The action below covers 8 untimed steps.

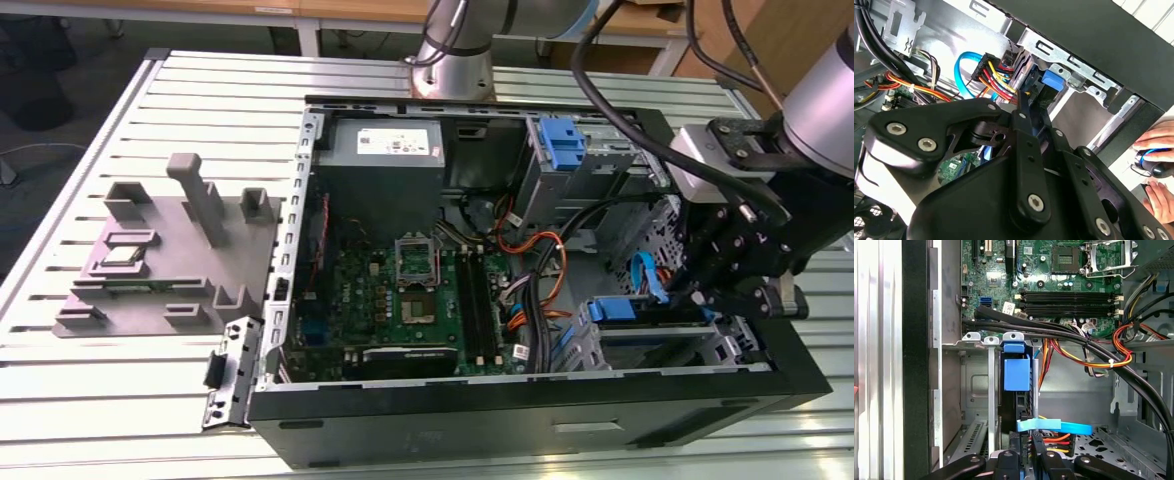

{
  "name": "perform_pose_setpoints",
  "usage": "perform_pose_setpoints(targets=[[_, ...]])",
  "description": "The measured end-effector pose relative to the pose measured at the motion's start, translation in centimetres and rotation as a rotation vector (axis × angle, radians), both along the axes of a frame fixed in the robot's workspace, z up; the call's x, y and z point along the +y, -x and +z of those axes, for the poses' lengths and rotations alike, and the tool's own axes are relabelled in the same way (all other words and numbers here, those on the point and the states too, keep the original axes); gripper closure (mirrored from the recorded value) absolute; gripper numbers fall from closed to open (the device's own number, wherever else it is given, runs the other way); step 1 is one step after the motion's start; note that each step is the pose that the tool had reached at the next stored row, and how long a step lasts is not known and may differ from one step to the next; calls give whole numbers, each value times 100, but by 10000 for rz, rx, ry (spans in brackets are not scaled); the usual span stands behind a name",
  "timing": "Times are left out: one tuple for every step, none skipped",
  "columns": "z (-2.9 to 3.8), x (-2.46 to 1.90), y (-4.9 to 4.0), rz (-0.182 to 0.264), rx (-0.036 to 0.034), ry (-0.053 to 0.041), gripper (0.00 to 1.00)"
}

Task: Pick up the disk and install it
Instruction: 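Insert the second disk wire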

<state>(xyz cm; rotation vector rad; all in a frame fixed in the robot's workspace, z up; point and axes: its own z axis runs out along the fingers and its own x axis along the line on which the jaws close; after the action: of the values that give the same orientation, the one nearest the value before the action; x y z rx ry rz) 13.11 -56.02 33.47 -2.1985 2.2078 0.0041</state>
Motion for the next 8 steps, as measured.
perform_pose_setpoints(targets=[[10, 1, 0, 0, 0, 1, 76], [16, 4, 0, 0, 0, 0, 76], [20, 7, 0, 0, 0, 0, 76], [22, 13, 0, 0, 0, 0, 76], [24, 20, 0, 0, 0, 1, 76], [25, 27, 0, 0, 0, 0, 76], [26, 40, -3, -1, 0, 0, 76], [26, 44, -10, 1, 0, 0, 76]])
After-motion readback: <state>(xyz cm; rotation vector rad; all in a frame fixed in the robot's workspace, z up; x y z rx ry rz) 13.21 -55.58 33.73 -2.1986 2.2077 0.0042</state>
